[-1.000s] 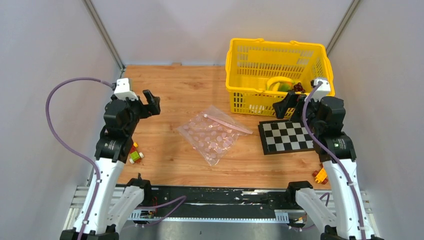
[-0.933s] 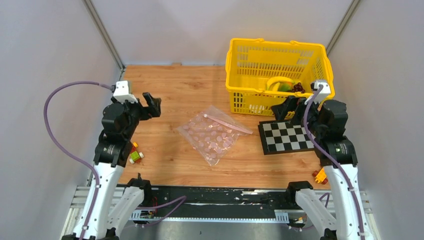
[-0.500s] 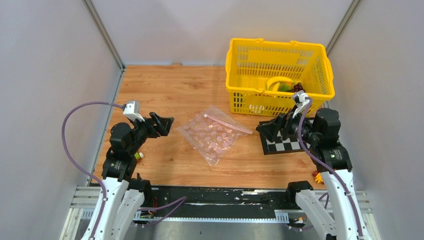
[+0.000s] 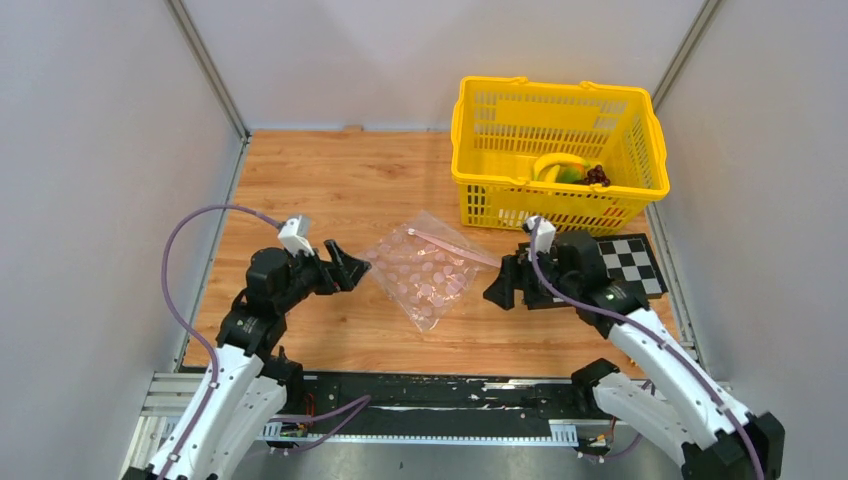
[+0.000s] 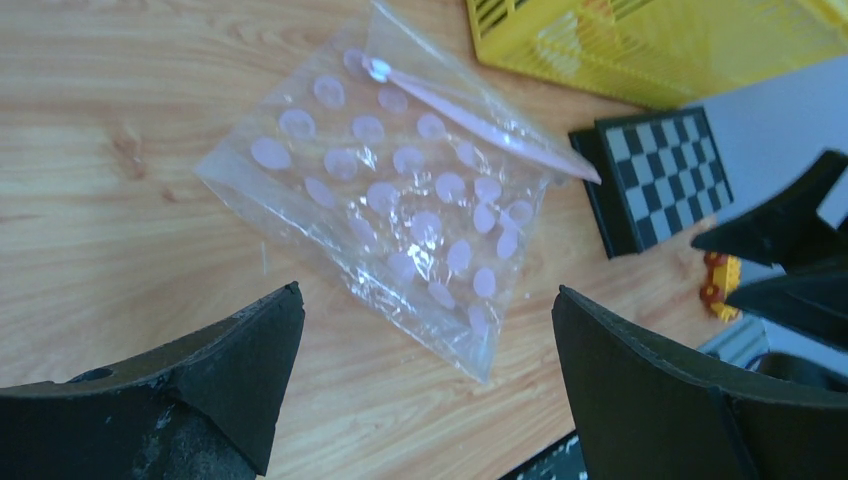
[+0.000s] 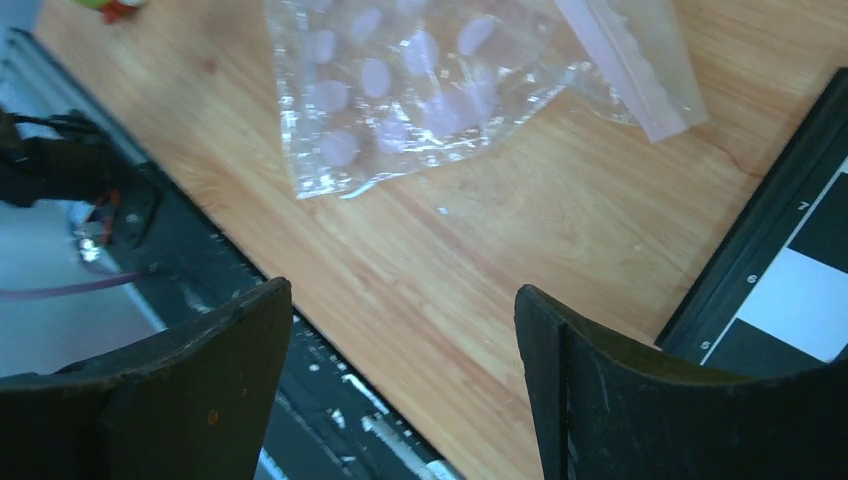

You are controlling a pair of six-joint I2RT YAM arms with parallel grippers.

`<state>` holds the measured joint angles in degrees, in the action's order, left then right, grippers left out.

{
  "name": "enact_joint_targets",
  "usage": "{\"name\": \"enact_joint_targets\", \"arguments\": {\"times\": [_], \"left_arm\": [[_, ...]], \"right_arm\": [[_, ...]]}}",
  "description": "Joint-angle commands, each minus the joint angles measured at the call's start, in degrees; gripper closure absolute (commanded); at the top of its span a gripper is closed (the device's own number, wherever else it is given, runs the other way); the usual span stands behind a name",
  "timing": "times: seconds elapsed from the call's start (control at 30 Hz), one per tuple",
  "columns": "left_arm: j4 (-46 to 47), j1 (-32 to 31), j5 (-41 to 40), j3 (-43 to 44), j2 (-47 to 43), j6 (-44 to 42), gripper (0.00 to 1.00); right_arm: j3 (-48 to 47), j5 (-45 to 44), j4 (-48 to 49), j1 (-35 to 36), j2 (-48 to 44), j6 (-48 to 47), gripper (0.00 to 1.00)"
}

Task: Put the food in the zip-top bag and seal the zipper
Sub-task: Pick up the zipper food storage bag at the center of the board.

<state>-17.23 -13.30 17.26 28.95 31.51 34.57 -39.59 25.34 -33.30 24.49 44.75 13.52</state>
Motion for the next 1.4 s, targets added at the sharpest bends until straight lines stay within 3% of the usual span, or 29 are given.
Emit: {"name": "enact_joint_targets", "arguments": {"times": [0.0, 0.13, 0.3, 0.53, 0.73, 0.87, 1.23, 1.37], "left_arm": [[-1.57, -5.73, -5.09, -0.56, 1.47, -0.49, 0.00], [-1.37, -6.73, -4.65, -1.25, 1.85, -0.87, 0.00], [-3.13, -6.73, -4.79, -1.05, 1.33, -3.21, 0.00], [-1.77, -6.74, -3.64, -1.31, 1.08, -3.38, 0.00], [-0.88, -6.74, -2.74, -1.81, 0.93, -3.00, 0.00], [-0.61, -6.73, -2.45, -2.14, 0.45, -2.87, 0.00], [-1.12, -6.74, -1.76, -1.70, 0.49, -3.16, 0.00], [-1.06, -6.74, -1.79, -1.70, 0.72, -3.18, 0.00]], "right_arm": [[3.12, -12.68, 16.57, 2.75, 5.85, 3.03, 0.19], [6.13, -21.90, 31.38, 2.84, 10.90, -1.53, 0.23], [5.78, -20.67, 42.26, 2.79, 19.74, -12.79, 0.24], [2.06, -16.61, 45.07, 3.12, 32.35, -21.31, 0.41], [1.69, -17.82, 49.47, 4.15, 35.83, -24.37, 0.42], [-0.46, -19.93, 44.50, 5.60, 37.12, -24.39, 0.42], [-3.03, -26.15, 45.30, 6.04, 44.19, -22.05, 0.45], [-2.86, -27.73, 46.30, 6.08, 44.69, -22.13, 0.60]]}}
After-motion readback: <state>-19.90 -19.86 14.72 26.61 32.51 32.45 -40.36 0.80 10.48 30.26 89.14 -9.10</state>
